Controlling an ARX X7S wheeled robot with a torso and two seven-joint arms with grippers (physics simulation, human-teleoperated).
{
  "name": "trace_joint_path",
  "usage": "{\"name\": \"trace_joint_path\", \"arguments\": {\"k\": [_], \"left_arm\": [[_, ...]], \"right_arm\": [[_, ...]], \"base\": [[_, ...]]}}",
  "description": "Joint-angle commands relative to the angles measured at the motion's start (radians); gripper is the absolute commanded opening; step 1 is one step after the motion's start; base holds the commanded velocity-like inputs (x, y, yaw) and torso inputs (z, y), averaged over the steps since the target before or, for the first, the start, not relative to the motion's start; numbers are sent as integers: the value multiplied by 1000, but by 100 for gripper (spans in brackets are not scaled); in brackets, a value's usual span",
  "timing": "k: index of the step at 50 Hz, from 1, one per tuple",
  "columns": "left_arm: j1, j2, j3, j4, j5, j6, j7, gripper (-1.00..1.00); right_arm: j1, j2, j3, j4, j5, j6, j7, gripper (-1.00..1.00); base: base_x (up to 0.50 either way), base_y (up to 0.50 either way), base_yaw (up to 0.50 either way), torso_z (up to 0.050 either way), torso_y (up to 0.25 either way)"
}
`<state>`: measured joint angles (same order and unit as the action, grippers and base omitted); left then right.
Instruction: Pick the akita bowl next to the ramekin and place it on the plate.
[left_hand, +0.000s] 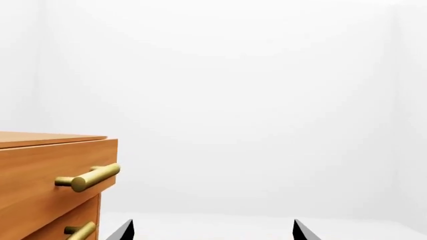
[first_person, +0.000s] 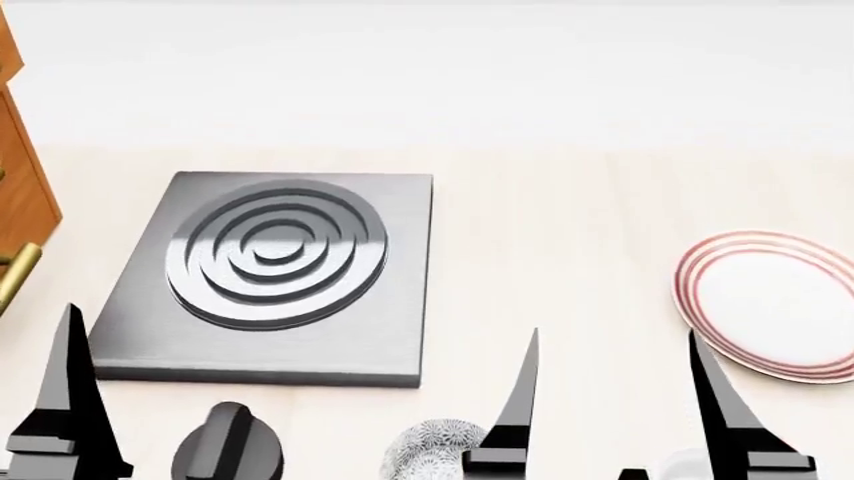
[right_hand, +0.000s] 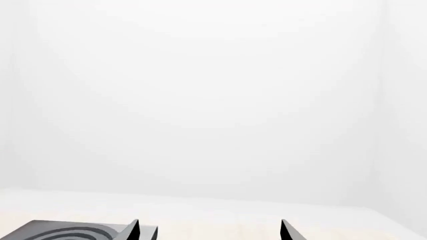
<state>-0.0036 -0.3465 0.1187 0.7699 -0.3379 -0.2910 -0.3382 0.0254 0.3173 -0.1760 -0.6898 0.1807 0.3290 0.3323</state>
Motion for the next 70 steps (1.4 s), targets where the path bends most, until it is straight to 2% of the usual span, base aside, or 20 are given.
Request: {"name": "trace_joint_path", "arguments": {"k": [1,43,62,70], "left_arm": [[-5,14,-22,1,13,-2,16,100],[-4,0,-8,-5,13,16,-2,100],[-8,-8,0,-11,22,22,-9,100],[-12,-11,3,-9,23,16,-15,100]], "right_arm": [[2,-17,17,3,-15,-3,-16,100],[-2,2,1,2,-7,-12,2,100],[6,8,-11,12,-7,-5,6,100],[9,11,-15,11,-5,-3,7,100]], "base": [[133,0,0,0,0],[155,0,0,0,0],[0,0,0,0,0],[0,0,0,0,-153]]}}
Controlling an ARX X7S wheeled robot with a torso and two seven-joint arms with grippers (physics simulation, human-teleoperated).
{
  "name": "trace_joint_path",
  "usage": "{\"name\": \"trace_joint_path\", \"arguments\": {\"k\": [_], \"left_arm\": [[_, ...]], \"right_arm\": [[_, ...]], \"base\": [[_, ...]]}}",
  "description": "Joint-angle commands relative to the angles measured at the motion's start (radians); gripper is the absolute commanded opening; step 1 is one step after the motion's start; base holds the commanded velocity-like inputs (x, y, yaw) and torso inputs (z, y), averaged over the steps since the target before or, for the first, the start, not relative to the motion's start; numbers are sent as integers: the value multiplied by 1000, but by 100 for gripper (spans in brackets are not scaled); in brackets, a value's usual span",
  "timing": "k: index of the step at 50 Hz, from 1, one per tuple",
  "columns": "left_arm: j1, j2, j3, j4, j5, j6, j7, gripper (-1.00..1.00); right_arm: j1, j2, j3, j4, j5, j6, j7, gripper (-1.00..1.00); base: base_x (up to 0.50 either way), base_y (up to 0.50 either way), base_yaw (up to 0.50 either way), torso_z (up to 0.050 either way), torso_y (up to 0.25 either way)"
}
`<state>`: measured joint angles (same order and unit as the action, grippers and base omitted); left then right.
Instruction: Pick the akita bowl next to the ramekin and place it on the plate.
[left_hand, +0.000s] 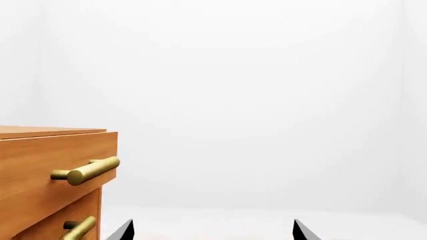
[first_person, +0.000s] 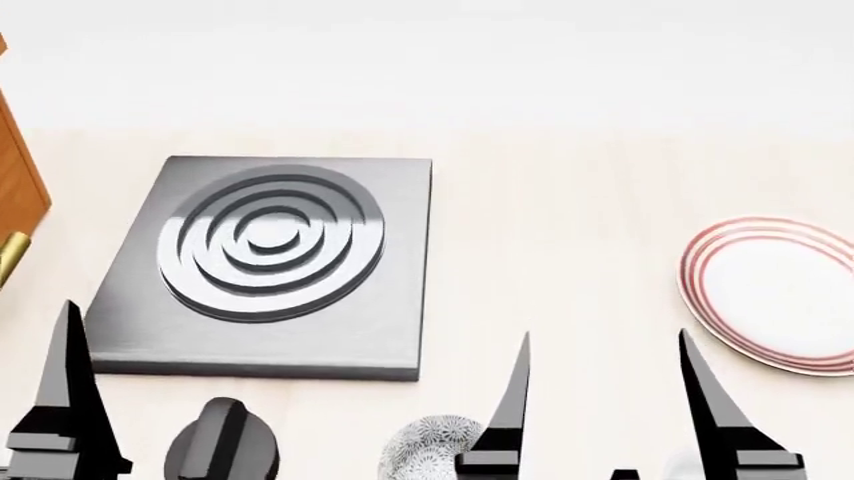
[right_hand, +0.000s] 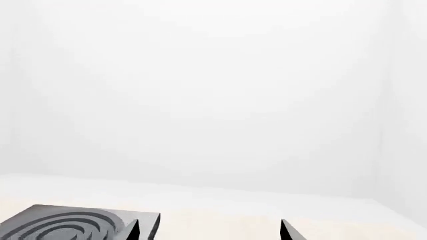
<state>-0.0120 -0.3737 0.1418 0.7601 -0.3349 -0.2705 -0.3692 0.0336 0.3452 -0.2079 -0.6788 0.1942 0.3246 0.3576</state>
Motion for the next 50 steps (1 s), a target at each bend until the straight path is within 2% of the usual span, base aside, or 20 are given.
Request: {"name": "trace_joint_path", "arguments": {"k": [1,50], "left_arm": [[-4,16,-20,2,19,-6,16,100],[1,3,-8,-7,17,15,3,100]], "right_arm": [[1,-17,17,0,-18,1,-18,100],[-6,-1,10,0,-12,-11,0,100]], "base": [[0,0,0,0,-180],[0,0,0,0,-178]]}}
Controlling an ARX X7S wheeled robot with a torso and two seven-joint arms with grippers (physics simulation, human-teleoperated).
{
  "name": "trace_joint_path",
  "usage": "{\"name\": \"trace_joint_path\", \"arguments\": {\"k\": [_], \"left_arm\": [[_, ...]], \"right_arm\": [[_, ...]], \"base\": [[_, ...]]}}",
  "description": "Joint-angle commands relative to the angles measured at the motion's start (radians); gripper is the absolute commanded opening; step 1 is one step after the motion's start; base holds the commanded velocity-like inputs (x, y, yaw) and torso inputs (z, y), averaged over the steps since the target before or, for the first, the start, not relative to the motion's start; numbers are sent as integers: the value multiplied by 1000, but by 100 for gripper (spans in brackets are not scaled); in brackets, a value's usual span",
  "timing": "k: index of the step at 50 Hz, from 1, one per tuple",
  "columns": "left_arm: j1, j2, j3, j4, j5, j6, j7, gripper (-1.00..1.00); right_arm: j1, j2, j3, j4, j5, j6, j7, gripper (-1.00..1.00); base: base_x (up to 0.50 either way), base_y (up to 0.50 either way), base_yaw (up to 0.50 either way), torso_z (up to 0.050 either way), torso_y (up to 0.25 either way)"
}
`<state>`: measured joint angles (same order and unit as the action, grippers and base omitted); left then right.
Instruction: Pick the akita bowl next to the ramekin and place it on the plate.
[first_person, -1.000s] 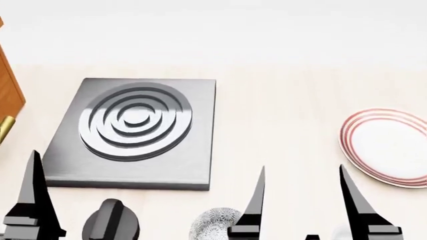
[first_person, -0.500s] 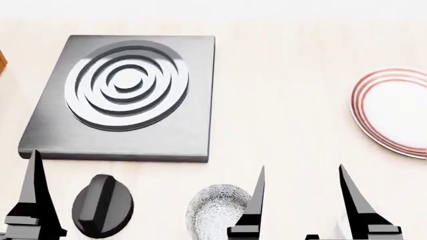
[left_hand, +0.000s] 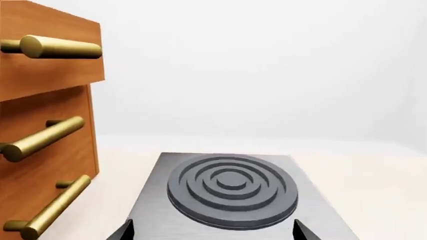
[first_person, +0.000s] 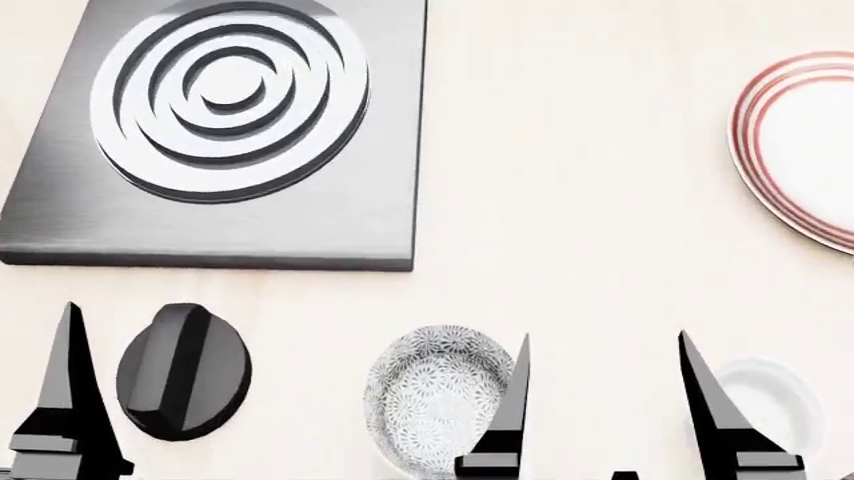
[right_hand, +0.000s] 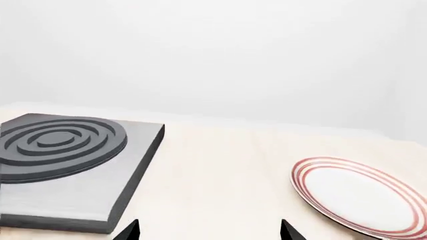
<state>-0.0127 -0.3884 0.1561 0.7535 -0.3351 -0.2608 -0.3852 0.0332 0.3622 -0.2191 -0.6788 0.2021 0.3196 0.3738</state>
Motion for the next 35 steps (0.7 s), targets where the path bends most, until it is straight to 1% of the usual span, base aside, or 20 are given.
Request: {"name": "trace_joint_path", "arguments": {"k": [1,9,20,27,28,29,30,33,35], "left_arm": [[2,17,-23,0,16,5,19,100],[0,16,-20,-4,21,7,14,100],[-1,15,-20,-4,8,7,13,100],[-1,11,-18,-5,10,10,12,100],[0,11,-16,-5,12,13,13,100],[0,11,-14,-6,12,12,14,100],[-1,11,-13,-5,12,12,13,100],[-2,10,-11,-5,11,11,13,100],[-1,9,-11,-4,11,13,14,100]], "right_arm": [[-6,-18,22,1,-19,-7,-17,100],[-5,-16,19,2,-19,-6,-13,100],[-3,-13,15,-11,-6,18,-11,100],[10,-8,13,-68,21,123,3,100],[19,-17,24,-76,73,171,-4,100],[22,-16,22,-81,81,173,-10,100],[33,-16,19,-100,80,220,7,100],[45,-21,30,-126,113,274,16,100],[60,-26,42,-145,136,354,43,100]], "base": [[0,0,0,0,-129],[0,0,0,0,-112],[0,0,0,0,-7],[0,0,0,0,0],[0,0,0,0,0],[0,0,0,0,0],[0,0,0,0,0],[0,0,0,0,0],[0,0,0,0,0]]}}
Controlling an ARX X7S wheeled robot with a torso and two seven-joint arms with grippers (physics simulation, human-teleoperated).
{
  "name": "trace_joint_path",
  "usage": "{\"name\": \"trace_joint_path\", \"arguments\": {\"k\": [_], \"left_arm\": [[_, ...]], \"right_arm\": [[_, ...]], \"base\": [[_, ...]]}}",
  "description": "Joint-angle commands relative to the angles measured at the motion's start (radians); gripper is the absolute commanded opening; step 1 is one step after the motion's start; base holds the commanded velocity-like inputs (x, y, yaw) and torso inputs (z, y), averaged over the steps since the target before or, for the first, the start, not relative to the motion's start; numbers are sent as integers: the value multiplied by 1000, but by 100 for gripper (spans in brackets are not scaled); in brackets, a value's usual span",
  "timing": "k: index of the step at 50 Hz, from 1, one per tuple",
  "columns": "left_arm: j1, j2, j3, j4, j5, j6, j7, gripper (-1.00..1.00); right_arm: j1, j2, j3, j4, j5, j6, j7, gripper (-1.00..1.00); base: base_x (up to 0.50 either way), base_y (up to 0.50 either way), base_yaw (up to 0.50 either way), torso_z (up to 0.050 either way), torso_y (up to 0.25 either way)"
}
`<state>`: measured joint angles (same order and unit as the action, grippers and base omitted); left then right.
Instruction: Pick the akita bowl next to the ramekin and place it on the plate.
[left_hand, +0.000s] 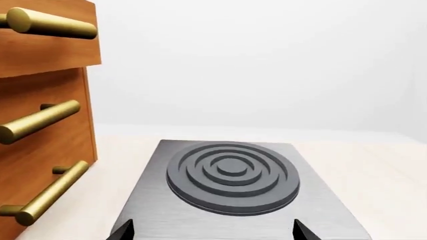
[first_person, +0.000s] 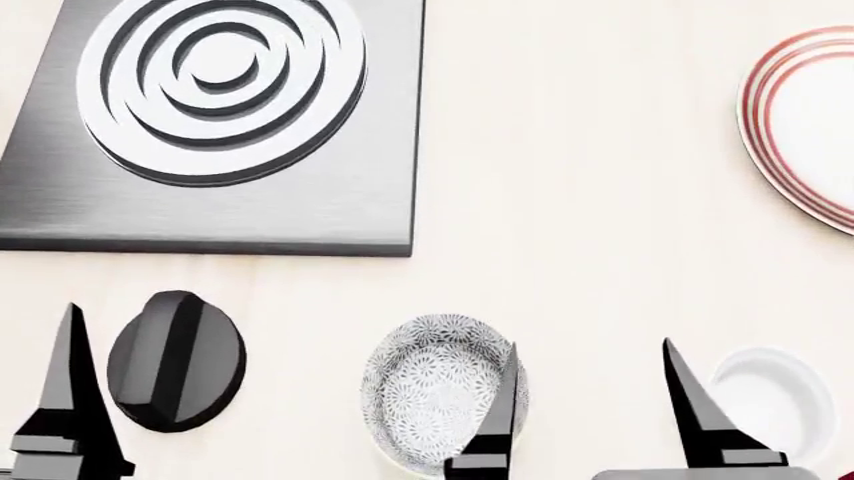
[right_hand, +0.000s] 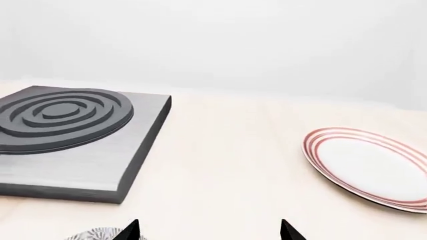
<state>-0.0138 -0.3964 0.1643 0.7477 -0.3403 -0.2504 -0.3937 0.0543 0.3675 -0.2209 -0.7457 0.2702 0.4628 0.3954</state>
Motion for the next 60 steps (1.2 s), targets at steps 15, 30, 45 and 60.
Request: {"name": "trace_joint_path", "arguments": {"k": [15,30,45,60], "left_arm": [[-1,15,-15,-12,16,10,21,100],[6,12,-5,-25,25,26,22,100],[3,9,-5,-35,26,31,16,100],[7,7,0,-43,28,41,14,100]], "right_arm": [[71,-71,155,-60,289,296,-14,100],[70,-105,219,9,436,303,-63,100],[75,-123,240,56,488,290,-76,100],[68,-134,232,113,493,255,-101,100]], "base": [[0,0,0,0,0],[0,0,0,0,0],[0,0,0,0,0],[0,0,0,0,0]]}}
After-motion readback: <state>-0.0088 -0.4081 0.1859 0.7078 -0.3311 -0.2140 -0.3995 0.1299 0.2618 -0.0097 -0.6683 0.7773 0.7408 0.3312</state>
